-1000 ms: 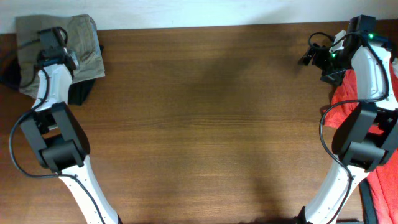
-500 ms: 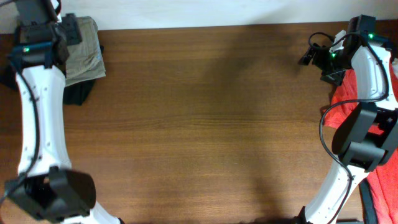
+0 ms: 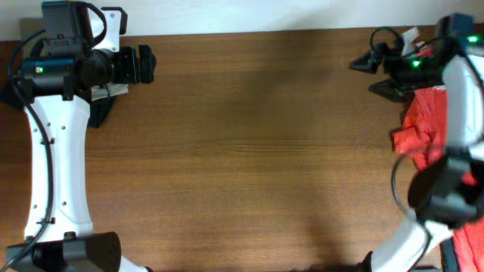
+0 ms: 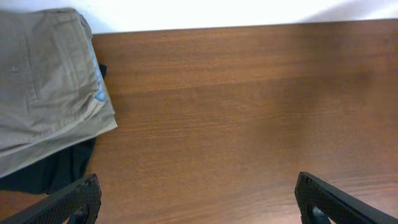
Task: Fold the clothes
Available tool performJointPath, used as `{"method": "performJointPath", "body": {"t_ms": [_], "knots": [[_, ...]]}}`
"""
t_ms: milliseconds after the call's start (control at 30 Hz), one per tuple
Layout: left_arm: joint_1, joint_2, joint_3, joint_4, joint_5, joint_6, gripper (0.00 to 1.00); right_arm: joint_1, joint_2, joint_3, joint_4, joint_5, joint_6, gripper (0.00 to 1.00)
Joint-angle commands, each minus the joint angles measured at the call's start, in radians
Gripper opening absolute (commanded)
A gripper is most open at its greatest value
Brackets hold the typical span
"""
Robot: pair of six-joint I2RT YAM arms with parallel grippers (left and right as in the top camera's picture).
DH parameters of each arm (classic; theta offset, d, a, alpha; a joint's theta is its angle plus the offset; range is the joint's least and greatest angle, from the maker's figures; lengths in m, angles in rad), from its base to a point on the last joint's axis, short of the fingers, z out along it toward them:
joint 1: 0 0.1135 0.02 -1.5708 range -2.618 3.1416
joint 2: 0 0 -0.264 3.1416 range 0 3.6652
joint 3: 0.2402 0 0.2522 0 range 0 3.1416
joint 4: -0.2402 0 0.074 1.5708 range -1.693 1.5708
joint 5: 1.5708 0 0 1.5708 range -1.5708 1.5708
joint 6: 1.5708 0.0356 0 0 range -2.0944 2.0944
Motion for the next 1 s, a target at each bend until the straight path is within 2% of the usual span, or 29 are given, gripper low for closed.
{"method": "performJointPath", "body": {"t_ms": [0,67,167,267,600,767,900,967], "knots": [[0.001,-0.024,-0.003,-0.005,0.021,-0.002,0.99,0.056,-0.261,0.021,-0.098,0.170,-0.048,0.99],[0.001,-0.024,-0.003,-0.005,0.021,-0.002,0.99,0.143,-0.391,0.021,-0.158,0.261,-0.048,0.99],[0.001,-0.024,-0.003,-0.005,0.021,-0.002,0.99,0.311,-0.524,0.021,-0.237,0.272,-0.048,0.99],[0.001,-0.024,-0.003,-0.005,0.021,-0.002,0.99,0.452,-0.592,0.021,-0.243,0.271,-0.048,0.99],[0.001,-0.024,-0.003,-0.005,0.021,-0.002,0.99,0.488,-0.592,-0.018,-0.312,0.449,-0.053,0.99],[0.001,-0.024,-0.003,-0.005,0.021,-0.002,0.99,0.494,-0.695,-0.315,-0.037,0.473,-0.135,0.99],[0.001,-0.024,-0.003,-0.005,0.021,-0.002,0.99,0.493,-0.949,-0.790,0.322,0.473,-0.150,0.99],[0.001,-0.024,-0.003,-0.005,0.021,-0.002,0.99,0.472,-1.133,-1.099,0.571,0.472,-0.152,0.99]]}}
